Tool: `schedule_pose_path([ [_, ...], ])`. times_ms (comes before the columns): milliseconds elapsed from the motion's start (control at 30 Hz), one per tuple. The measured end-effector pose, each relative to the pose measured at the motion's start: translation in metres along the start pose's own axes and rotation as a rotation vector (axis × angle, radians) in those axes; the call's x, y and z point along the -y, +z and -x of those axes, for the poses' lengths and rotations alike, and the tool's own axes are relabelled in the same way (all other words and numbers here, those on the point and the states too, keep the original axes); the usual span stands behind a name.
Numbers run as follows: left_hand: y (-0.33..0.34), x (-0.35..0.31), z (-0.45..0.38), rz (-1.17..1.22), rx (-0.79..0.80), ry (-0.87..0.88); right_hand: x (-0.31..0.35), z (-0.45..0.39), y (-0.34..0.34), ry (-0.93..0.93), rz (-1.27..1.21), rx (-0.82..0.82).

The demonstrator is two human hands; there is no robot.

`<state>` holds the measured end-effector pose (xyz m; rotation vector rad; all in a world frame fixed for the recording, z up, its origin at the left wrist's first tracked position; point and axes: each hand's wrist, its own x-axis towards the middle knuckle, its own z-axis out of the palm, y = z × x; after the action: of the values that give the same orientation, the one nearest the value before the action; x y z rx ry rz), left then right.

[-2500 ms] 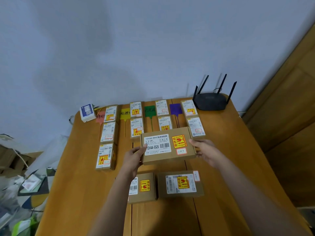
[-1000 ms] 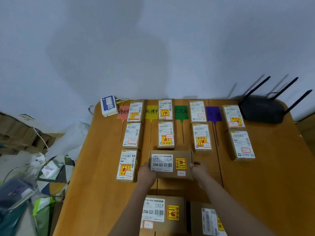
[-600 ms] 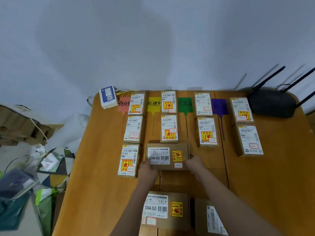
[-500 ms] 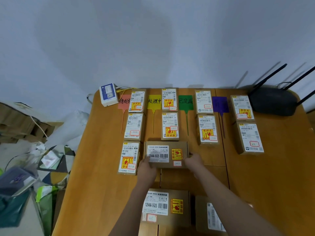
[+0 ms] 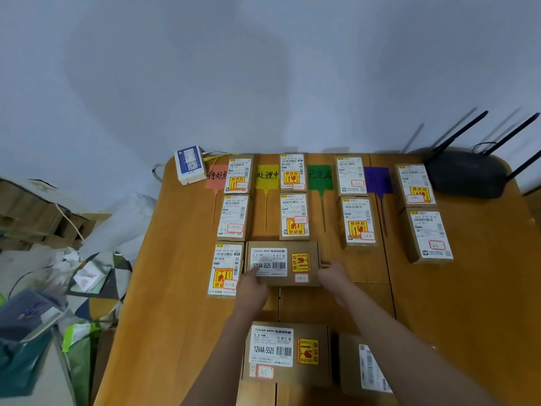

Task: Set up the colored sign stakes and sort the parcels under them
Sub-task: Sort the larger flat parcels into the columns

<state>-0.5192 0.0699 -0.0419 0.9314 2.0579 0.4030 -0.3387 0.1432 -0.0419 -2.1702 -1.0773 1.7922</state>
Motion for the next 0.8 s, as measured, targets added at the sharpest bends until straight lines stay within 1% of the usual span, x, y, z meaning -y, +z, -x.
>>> schedule_pose_path([
  [100, -0.004, -0.002, 0.007, 0.042, 0.045, 0.007, 0.002, 0.007, 0.002, 0.009, 0.006, 0.008],
  [233, -0.015, 0.006, 0.016, 0.107, 0.035, 0.023, 0.01, 0.021, 0.001, 0.006, -0.007, 0.0],
  [467, -0.026, 0.024, 0.048, 0.232, 0.07, -0.063, -0.001, 0.063, 0.002, -0.027, 0.011, -0.129],
  [533, -0.026, 0.031, 0.057, 0.234, 0.091, -0.085, -0.013, 0.075, 0.008, -0.007, 0.017, -0.105],
  [667, -0.021, 0.047, 0.077, 0.268, 0.111, -0.131, -0.04, 0.103, 0.02, 0.08, 0.064, 0.002],
  [733, -0.019, 0.055, 0.088, 0.316, 0.135, -0.165, -0.052, 0.114, 0.023, 0.114, 0.097, 0.007],
  [800, -0.016, 0.065, 0.098, 0.338, 0.164, -0.219, -0.061, 0.12, 0.024, 0.12, 0.11, -0.024],
])
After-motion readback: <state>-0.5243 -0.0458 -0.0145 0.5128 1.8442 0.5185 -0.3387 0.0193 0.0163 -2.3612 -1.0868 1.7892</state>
